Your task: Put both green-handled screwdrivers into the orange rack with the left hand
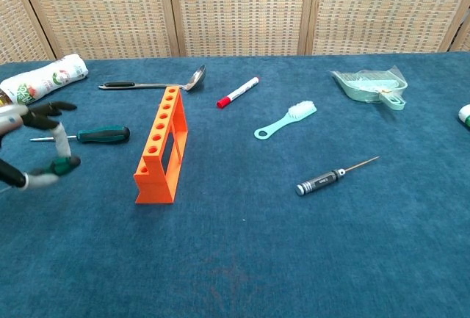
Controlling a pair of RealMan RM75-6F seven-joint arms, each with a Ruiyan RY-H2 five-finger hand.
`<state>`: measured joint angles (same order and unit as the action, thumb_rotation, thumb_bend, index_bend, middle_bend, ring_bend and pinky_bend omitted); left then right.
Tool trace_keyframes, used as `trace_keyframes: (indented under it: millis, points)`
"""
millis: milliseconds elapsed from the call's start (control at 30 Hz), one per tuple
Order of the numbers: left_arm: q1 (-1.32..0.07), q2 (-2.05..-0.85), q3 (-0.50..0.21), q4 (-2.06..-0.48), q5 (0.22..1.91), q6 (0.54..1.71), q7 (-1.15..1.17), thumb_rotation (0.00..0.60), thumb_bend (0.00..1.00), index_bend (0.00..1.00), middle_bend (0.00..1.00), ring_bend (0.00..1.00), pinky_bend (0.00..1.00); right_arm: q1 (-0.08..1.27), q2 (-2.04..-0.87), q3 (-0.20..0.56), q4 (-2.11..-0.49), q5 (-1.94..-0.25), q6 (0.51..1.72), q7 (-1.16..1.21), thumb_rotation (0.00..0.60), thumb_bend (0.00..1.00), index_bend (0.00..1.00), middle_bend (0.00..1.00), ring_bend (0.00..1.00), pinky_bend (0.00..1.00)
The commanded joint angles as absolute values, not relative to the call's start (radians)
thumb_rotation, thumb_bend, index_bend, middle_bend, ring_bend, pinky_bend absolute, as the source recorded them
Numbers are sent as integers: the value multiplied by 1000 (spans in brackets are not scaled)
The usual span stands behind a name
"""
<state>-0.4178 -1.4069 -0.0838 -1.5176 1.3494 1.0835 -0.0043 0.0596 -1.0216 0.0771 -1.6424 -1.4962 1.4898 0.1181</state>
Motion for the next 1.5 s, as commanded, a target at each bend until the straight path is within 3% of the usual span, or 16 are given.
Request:
trace_keyframes:
  millis: [33,200,400,700,1500]
  points:
    - [-401,-1308,-114,-1597,1455,1164,-275,600,369,586,0,0,0,59,-1022,75,-1644,-1499,1492,116,600,0,54,0,0,0]
    - [-414,-1250,-144,-1611,1551,1227,-676,600,375,586,0,0,0,58,-1023,73,-1647,-1503,1494,110,600,0,54,0,0,0]
    - [-484,-1182,-174,-1665,1613,1215,-1061,600,399,589,0,0,0,58,-1023,75,-1648,-1498,1492,109,600,0,54,0,0,0]
    - [-562,-1222,-190,-1700,1592,1165,-1156,600,411,589,0,0,0,60,-1021,75,-1647,-1495,1487,111,600,0,54,0,0,0]
    - [-661,-1369,-186,-1635,1476,1047,-1005,600,420,589,0,0,0,70,-1011,86,-1634,-1462,1455,153,600,0,54,0,0,0]
